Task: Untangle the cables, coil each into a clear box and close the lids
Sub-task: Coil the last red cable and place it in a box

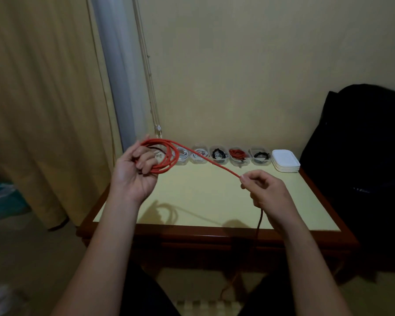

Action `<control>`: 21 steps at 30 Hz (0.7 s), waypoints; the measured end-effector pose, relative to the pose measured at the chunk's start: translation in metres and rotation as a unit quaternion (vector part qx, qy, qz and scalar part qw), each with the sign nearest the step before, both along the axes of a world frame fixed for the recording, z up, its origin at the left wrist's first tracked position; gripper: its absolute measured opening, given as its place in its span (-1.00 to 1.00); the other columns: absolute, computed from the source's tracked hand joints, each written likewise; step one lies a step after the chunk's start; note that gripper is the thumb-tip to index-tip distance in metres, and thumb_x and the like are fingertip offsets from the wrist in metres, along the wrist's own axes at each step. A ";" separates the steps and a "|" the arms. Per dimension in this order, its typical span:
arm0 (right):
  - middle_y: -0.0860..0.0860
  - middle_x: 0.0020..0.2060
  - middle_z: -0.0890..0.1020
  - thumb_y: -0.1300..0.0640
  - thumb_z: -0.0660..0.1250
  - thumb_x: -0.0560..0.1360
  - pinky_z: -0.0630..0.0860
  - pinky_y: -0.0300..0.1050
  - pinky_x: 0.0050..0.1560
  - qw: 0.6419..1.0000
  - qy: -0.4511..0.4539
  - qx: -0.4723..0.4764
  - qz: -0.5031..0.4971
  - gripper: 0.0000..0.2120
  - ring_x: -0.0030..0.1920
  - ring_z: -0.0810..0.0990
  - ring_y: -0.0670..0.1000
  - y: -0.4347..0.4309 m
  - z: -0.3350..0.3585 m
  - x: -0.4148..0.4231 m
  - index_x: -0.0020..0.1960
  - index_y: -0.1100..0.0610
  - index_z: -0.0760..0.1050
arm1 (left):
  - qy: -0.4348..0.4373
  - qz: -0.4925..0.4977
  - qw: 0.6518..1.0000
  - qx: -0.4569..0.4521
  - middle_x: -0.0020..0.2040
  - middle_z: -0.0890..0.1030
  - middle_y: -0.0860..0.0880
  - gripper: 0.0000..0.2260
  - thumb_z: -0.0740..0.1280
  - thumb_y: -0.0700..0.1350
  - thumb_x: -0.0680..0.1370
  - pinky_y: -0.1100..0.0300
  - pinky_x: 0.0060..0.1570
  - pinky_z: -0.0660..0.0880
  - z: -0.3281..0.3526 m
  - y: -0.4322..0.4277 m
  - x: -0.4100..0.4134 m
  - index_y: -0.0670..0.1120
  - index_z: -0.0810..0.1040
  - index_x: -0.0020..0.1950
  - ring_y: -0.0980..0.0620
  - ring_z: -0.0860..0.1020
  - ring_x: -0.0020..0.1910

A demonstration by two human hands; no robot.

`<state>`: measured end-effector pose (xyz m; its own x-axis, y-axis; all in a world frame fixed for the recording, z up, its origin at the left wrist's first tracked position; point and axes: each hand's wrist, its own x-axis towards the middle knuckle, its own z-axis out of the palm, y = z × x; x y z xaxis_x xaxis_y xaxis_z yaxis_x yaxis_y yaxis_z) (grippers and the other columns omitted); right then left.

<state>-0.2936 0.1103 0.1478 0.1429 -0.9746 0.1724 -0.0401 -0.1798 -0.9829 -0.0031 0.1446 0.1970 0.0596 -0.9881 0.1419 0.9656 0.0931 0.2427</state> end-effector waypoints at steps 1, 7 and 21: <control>-0.02 -0.27 0.62 0.09 0.45 0.55 0.24 -0.22 -0.41 1.000 0.010 0.002 -0.008 -0.92 -0.43 0.33 -0.15 0.000 -0.003 -0.002 -0.08 0.10 0.63 | -0.007 0.031 0.999 0.018 -0.44 0.35 0.03 -0.75 0.38 -0.36 0.43 0.30 -0.63 0.19 0.004 0.001 0.001 -0.27 0.52 0.10 0.12 0.27 -0.59; -0.08 -0.27 0.68 0.12 0.40 0.57 0.41 -0.34 -0.27 0.978 0.182 -0.089 -0.057 -0.87 -0.29 0.57 -0.17 0.001 -0.014 0.003 -0.16 0.02 0.62 | -0.168 0.208 0.958 0.105 -0.34 0.49 -0.01 -0.75 0.15 -0.30 0.65 0.33 -0.55 0.24 0.011 -0.001 -0.015 -0.21 0.40 0.32 0.14 0.37 -0.50; -0.05 -0.41 0.55 0.06 0.25 0.67 0.33 -0.24 -0.34 0.966 0.163 -0.202 -0.005 -0.68 -0.40 0.44 -0.14 0.032 0.018 0.035 -0.26 -0.01 0.52 | -0.596 0.076 0.799 0.023 -0.15 0.66 -0.09 -0.67 0.20 -0.26 0.67 0.19 -0.29 0.57 -0.002 0.020 -0.085 -0.12 0.40 0.45 -0.04 0.65 -0.33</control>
